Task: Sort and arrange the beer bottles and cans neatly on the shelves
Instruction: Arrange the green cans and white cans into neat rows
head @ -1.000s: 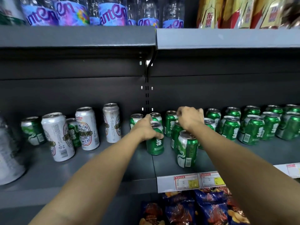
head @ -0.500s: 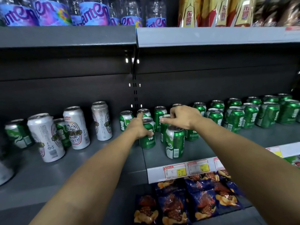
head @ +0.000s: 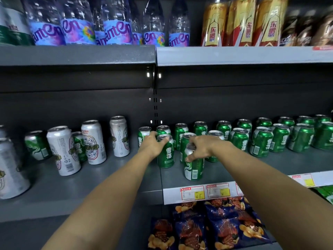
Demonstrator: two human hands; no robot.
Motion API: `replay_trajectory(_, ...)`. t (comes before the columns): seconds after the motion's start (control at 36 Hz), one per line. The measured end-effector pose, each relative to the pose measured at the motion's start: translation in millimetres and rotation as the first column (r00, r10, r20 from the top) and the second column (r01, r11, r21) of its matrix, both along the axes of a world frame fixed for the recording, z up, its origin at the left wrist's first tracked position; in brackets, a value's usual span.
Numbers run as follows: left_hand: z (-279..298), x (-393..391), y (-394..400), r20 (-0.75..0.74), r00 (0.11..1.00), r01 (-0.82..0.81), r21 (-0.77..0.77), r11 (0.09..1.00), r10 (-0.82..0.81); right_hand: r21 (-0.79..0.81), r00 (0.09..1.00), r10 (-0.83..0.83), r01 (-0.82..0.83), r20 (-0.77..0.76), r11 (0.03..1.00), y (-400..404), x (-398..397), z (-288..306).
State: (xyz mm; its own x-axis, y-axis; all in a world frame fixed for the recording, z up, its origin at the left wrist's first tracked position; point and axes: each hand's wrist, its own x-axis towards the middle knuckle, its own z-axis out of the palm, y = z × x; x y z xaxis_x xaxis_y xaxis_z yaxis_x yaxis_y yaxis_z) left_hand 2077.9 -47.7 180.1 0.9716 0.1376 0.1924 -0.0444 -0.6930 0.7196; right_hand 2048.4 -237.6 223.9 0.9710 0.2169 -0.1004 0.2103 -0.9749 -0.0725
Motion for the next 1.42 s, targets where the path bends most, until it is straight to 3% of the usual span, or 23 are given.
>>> replay_trajectory(0.28, -7, 13, -11, -0.023, 0.999, -0.019, 0.146, 0.989, 0.022, 0.174, 0.999, -0.036, 0.042, -0.036, 0.984, -5, 3, -8)
replay_trajectory(0.42, -6, 20, -5, -0.053, 0.997, 0.051, 0.072, 0.996, -0.047, 0.277, 0.996, -0.05, 0.068, -0.074, 0.959, -9, 11, -15)
replay_trajectory(0.56, 0, 24, 9, -0.161, 0.96, 0.218, -0.091, 0.972, -0.231, 0.389, 0.992, -0.035, 0.08, -0.12, 0.918, -12, 12, -24)
replay_trajectory(0.67, 3, 24, 11, -0.162, 0.955, 0.252, 0.005, 0.968, -0.248, 0.429, 0.989, -0.032, 0.091, -0.145, 0.899, -13, 16, -28)
replay_trajectory(0.78, 0, 24, 0, -0.065, 0.992, 0.122, 0.186, 0.975, -0.112, 0.443, 0.986, -0.026, 0.097, -0.163, 0.891, -13, 18, -29)
replay_trajectory(0.92, 8, 24, 4, -0.13, 0.952, 0.263, -0.114, 0.958, -0.277, 0.474, 0.988, -0.022, 0.092, -0.151, 0.876, -15, 18, -33)
replay_trajectory(1.17, 6, 24, 3, -0.145, 0.944, 0.287, -0.089, 0.954, -0.298, 0.483, 0.993, -0.024, 0.075, -0.112, 0.873, -15, 15, -36)
replay_trajectory(1.28, 2, 26, 7, -0.109, 0.969, 0.221, -0.01, 0.975, -0.221, 0.487, 0.995, -0.019, 0.065, -0.1, 0.871, -16, 15, -37)
replay_trajectory(1.36, -2, 28, 11, -0.025, 0.997, 0.082, 0.201, 0.976, -0.079, 0.488, 0.995, -0.017, 0.064, -0.101, 0.87, -15, 17, -38)
replay_trajectory(1.42, -5, 27, 12, 0.041, 0.999, -0.005, 0.264, 0.964, -0.007, 0.486, 0.994, -0.022, 0.069, -0.103, 0.871, -16, 17, -38)
